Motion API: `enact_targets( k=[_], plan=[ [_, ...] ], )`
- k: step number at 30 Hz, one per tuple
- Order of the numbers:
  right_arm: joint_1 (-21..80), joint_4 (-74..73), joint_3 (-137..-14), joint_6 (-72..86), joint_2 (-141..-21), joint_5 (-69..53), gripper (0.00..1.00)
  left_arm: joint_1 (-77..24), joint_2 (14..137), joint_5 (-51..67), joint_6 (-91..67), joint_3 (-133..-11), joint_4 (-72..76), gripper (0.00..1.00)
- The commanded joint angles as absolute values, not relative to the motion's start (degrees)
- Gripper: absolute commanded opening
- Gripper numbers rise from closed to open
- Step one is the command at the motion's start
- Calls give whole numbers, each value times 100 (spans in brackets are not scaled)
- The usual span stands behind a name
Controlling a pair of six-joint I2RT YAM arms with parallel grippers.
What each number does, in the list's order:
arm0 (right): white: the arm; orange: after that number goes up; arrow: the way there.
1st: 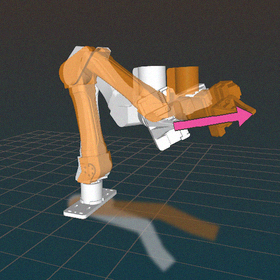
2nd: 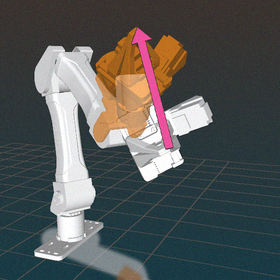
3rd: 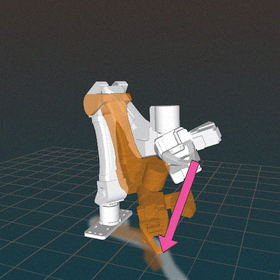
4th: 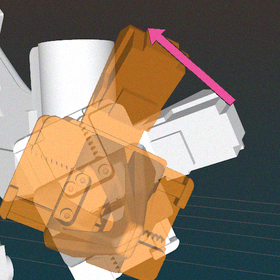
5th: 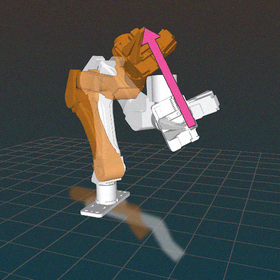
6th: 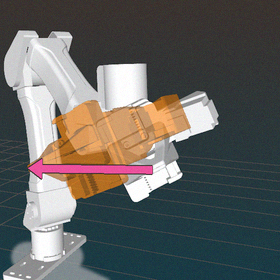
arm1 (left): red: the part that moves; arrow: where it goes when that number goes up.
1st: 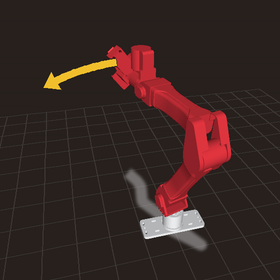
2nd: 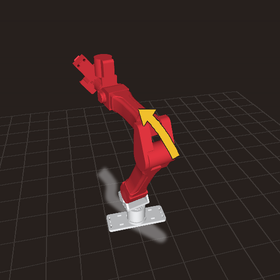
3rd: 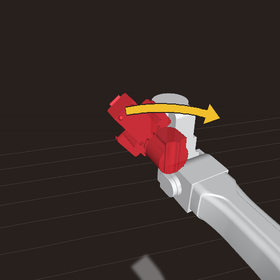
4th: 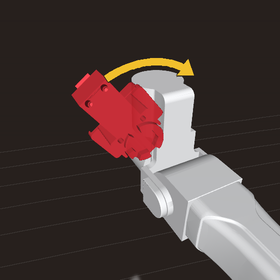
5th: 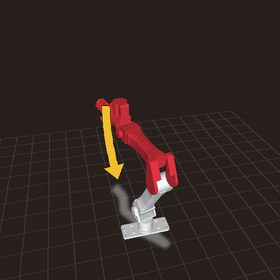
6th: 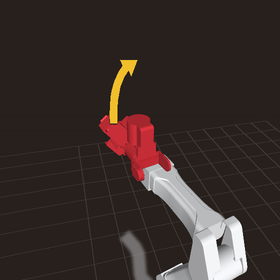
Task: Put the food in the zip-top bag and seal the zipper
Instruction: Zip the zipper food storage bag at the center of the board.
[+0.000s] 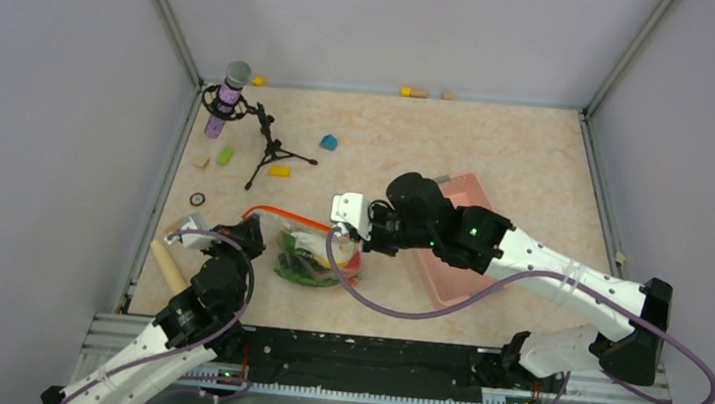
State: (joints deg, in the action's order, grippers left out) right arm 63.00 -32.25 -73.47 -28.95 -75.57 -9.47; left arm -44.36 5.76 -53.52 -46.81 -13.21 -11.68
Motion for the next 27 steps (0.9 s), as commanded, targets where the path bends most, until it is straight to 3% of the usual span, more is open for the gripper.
enact_targets(
  k=[1,12,17,19,23,27],
  plan=[
    [6316,-3336,-7346,-2880,-7304,-862,0,-4368,565,-5989,-4678,-1531,-1379,0],
    [6313,-3334,-7350,-2896,-7358,-818,0,-4368,571,-5884,-4617,-1523,-1316,0],
    [6317,-3219,-7413,-2837,-7482,-849,0,-4368,631,-5044,-4020,-1438,-688,0],
    [6316,-3116,-7446,-2760,-7579,-687,0,-4368,707,-4876,-3942,-1497,-667,13],
    [6313,-2817,-7487,-2637,-7801,-316,1,-4370,861,-4818,-4033,-1724,-925,49],
    [6318,-2439,-7519,-2467,-8052,454,1,-4368,912,-4806,-4138,-1838,-1096,63]
  ],
)
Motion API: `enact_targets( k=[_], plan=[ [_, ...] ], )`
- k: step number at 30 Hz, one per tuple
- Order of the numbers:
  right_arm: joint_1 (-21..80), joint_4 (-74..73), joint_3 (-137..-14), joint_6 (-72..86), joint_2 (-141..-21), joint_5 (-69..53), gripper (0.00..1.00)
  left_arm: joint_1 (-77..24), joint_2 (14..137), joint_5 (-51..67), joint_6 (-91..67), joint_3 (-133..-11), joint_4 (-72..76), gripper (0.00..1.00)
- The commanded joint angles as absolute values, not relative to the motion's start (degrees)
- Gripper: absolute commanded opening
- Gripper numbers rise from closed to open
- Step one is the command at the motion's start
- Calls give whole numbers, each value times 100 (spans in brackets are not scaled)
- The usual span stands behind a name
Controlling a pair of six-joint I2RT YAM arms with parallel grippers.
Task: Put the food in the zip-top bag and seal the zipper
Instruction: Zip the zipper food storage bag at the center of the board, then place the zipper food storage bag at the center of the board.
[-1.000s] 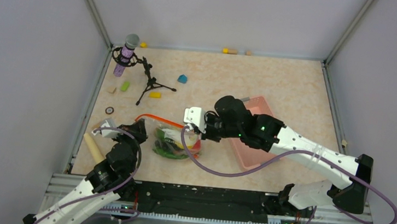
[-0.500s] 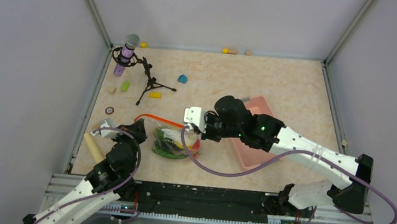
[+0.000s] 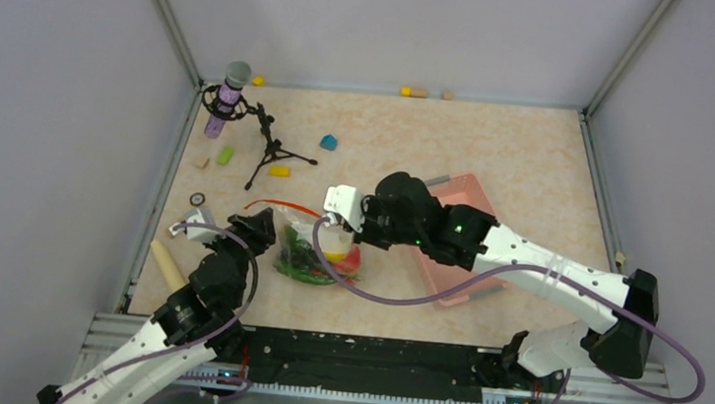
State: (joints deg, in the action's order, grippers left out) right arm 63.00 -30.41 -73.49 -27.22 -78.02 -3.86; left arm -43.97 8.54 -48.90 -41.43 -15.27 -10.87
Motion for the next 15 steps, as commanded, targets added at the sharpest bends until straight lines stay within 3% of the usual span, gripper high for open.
enact_targets(
  k=[1,4,7,11,12,15],
  plan=[
    [6304,-2298,-7515,-2417,-8122,770,1,-4368,920,-4807,-4147,-1845,-1125,64],
    [6210,-1961,-7506,-2323,-8350,1494,2,-4368,891,-4814,-4199,-1863,-1206,66],
    [6029,-1805,-7577,-2292,-8604,1735,3,-4368,857,-4808,-4210,-1857,-1226,75],
    [5744,-1649,-7667,-2186,-8940,1885,11,-4369,830,-4857,-4280,-1863,-1328,77],
    [5673,-1665,-7727,-2161,-9052,1919,19,-4368,829,-4867,-4299,-1870,-1355,77],
    [5535,-1716,-7875,-2024,-9230,2102,54,-4369,827,-4884,-4326,-1856,-1363,82]
  ],
)
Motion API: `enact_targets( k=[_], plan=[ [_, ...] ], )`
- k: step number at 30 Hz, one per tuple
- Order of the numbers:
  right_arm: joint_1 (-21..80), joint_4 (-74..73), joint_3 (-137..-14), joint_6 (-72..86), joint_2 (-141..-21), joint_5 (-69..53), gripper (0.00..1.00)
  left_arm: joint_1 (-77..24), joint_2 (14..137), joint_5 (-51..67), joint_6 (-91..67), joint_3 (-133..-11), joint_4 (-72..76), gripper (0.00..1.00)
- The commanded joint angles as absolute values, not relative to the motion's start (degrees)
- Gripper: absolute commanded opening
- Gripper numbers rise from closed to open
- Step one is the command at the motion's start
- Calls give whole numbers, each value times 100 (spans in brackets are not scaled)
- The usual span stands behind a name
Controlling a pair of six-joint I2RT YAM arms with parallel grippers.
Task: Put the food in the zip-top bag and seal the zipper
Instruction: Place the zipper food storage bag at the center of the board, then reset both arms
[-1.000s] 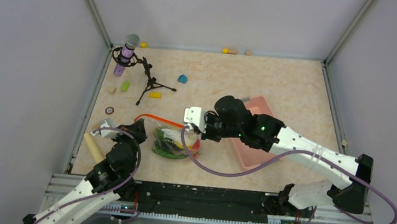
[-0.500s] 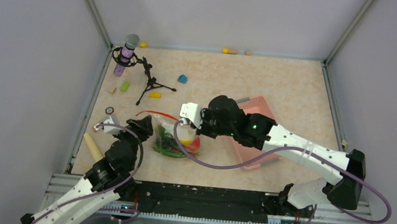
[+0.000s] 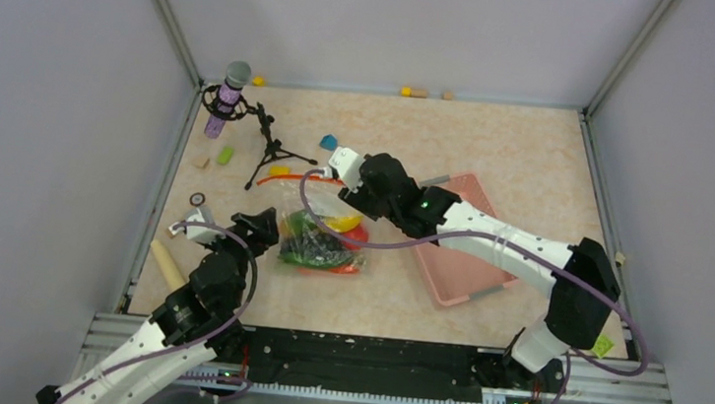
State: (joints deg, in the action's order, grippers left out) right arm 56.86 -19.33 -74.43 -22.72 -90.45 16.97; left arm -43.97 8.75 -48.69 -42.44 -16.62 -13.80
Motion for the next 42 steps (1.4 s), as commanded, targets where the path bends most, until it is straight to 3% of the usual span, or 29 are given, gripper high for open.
enact_targets(
  k=[1,2,4,5,13,24,32,37,42],
  plan=[
    [5520,-1724,-7906,-1972,-9246,2175,60,-4368,833,-4886,-4331,-1847,-1356,82],
    [5520,-1723,-7919,-1934,-9243,2248,65,-4368,835,-4893,-4325,-1846,-1342,84],
    [5524,-1720,-7897,-1900,-9170,2284,95,-4370,853,-4887,-4317,-1862,-1336,94],
    [5518,-1629,-7849,-1880,-9117,2337,98,-4368,871,-4894,-4320,-1857,-1334,98],
    [5133,-755,-7294,-837,-8094,2817,99,-4369,1007,-4866,-4372,-1943,-1392,98],
    [2751,-924,-6304,2074,-5835,3453,99,-4368,1719,-5121,-5431,-3177,-3188,98],
    [2342,-1250,-6161,1919,-5165,5030,99,-4370,2363,-5859,-6554,-4072,-4987,98],
    [2339,-96,-5652,1095,-5096,5798,99,-4368,2636,-5900,-6477,-3953,-4843,98],
    [2344,146,-5584,898,-5193,5869,99,-4368,3034,-5753,-6237,-4043,-4701,98]
  ],
)
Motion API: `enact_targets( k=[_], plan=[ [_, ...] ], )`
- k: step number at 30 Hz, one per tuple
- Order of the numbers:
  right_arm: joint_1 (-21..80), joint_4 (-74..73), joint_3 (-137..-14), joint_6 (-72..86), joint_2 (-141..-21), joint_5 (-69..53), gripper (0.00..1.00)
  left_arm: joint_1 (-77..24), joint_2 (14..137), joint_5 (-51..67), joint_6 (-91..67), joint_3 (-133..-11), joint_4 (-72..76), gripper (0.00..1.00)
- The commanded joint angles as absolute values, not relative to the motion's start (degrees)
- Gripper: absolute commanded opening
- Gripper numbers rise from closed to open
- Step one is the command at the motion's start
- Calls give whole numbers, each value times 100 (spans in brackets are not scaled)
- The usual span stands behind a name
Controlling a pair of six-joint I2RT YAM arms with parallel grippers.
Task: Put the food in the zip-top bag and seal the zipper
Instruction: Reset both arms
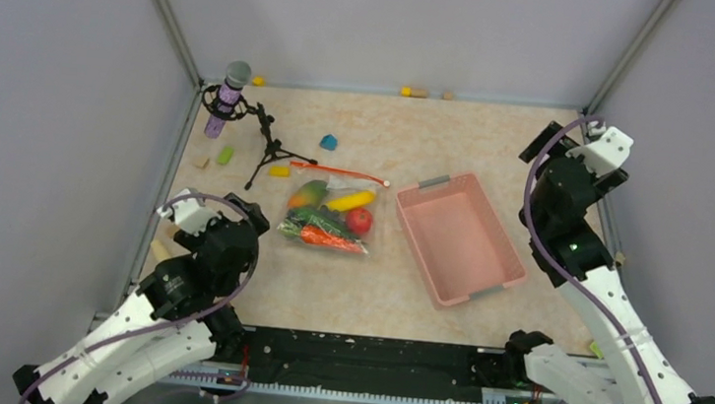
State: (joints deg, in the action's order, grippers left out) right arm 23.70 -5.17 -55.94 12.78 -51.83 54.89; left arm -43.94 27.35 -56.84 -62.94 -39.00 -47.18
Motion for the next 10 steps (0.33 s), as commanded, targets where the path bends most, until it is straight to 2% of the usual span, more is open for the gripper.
enact_targets(
  k=[1,10],
  plan=[
    [2341,272,-5541,831,-5206,5876,99,-4368,3115,-5753,-6269,-4067,-4759,98],
    [2330,42,-5700,912,-5419,5539,99,-4368,3176,-5770,-6214,-4005,-4679,98]
  ],
)
